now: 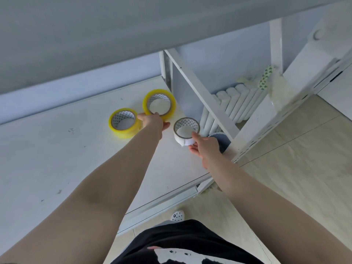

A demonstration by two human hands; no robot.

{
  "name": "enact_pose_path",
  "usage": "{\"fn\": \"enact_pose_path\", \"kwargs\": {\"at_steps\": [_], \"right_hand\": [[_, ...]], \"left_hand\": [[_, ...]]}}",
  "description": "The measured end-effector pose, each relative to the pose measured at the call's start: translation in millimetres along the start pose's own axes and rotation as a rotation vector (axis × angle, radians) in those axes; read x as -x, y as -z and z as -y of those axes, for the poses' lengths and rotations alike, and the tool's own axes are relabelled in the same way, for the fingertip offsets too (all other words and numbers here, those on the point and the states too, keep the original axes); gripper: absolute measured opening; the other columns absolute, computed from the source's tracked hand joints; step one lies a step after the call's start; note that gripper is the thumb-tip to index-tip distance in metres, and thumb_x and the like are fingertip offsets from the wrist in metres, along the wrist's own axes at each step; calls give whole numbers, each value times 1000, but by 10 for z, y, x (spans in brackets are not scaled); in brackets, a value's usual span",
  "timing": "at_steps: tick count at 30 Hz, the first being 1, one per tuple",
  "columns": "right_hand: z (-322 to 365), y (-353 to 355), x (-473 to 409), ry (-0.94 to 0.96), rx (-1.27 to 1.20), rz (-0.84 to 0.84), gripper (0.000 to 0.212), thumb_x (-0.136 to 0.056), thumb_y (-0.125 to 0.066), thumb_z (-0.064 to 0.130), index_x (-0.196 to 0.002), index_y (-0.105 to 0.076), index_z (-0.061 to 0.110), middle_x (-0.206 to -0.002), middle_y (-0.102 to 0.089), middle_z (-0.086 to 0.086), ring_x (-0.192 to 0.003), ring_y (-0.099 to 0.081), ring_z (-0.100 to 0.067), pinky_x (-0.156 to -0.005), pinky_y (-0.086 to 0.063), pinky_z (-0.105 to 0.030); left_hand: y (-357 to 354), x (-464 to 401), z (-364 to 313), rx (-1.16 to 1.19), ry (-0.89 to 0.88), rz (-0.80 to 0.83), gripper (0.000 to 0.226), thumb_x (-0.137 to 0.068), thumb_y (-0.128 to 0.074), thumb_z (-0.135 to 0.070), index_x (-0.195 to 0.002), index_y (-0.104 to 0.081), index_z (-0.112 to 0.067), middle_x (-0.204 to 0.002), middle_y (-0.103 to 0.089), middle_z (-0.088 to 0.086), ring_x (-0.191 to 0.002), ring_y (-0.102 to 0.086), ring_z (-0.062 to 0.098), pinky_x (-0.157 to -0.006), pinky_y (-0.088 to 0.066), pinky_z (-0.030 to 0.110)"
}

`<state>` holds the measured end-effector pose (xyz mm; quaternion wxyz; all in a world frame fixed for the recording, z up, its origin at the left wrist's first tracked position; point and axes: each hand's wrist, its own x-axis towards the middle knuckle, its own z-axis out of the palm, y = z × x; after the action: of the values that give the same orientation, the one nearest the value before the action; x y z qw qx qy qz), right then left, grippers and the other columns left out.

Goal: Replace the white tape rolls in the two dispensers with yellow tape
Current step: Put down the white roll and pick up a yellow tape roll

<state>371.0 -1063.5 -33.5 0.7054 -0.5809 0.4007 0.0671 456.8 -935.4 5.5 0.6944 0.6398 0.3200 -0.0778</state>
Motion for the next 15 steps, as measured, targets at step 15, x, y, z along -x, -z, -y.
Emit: {"fn": "enact_pose_path", "kwargs": {"at_steps": [15], "right_hand": [[406, -812, -400, 207, 299, 91, 31, -86, -67, 26, -77, -63, -3, -87, -71, -17, -81, -70, -29, -74, -53, -36]], "left_hand": [[838, 392, -165, 86, -81, -22, 20, -99, -45, -21, -115, -33, -18, -87, -62, 19, -65, -69, 33, -72, -61, 42]]}}
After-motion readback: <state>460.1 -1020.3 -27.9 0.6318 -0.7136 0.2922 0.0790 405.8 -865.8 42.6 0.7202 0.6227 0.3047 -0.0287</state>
